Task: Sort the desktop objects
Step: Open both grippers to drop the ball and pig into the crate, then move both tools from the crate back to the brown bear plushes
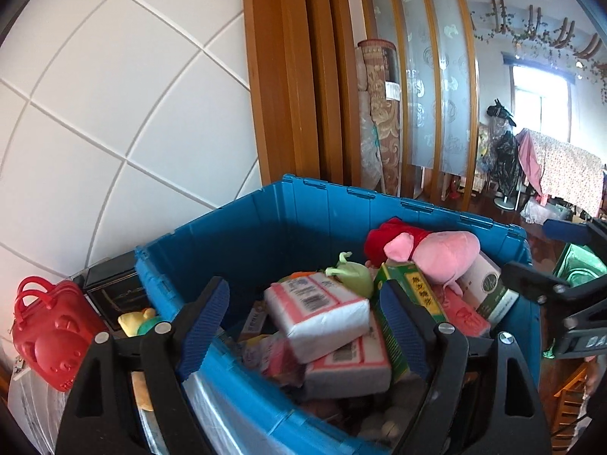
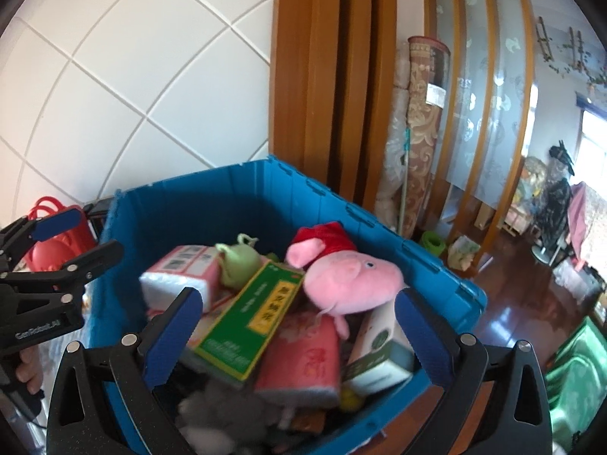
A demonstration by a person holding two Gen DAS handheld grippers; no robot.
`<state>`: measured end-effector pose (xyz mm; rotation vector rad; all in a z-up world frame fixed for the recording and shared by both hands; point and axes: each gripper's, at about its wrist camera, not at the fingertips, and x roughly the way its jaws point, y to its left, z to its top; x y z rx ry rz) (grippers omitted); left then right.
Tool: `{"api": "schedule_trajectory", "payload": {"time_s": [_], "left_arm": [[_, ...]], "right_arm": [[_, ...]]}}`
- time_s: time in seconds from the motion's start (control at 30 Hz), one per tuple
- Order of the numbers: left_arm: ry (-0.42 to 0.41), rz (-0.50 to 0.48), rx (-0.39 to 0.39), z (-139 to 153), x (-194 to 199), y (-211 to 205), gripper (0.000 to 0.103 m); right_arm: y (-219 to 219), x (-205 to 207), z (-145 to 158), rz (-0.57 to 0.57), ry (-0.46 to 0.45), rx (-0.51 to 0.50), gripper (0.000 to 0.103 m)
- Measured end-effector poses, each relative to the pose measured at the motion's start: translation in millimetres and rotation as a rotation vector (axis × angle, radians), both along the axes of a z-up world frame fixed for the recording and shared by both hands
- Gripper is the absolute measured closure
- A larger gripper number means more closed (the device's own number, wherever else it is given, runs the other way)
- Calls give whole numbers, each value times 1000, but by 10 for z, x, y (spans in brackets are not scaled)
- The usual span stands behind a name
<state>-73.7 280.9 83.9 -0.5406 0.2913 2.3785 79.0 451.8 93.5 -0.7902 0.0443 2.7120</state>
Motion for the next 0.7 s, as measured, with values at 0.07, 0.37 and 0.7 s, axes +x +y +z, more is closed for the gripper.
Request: {"api": "schedule_trajectory", "payload": {"time_s": [0.07, 0.37, 0.7], "left_arm": [[-1, 5, 8, -29, 15, -160, 21], [-31, 85, -13, -297, -66, -1240, 21], [-81, 291, -93, -808, -526, -2675, 21]], "right_arm": [[-184, 93, 55, 4, 19, 4, 0], [-1182, 160, 137, 94, 85, -16, 0], [-2449, -355, -182, 251, 38, -56, 0]]}}
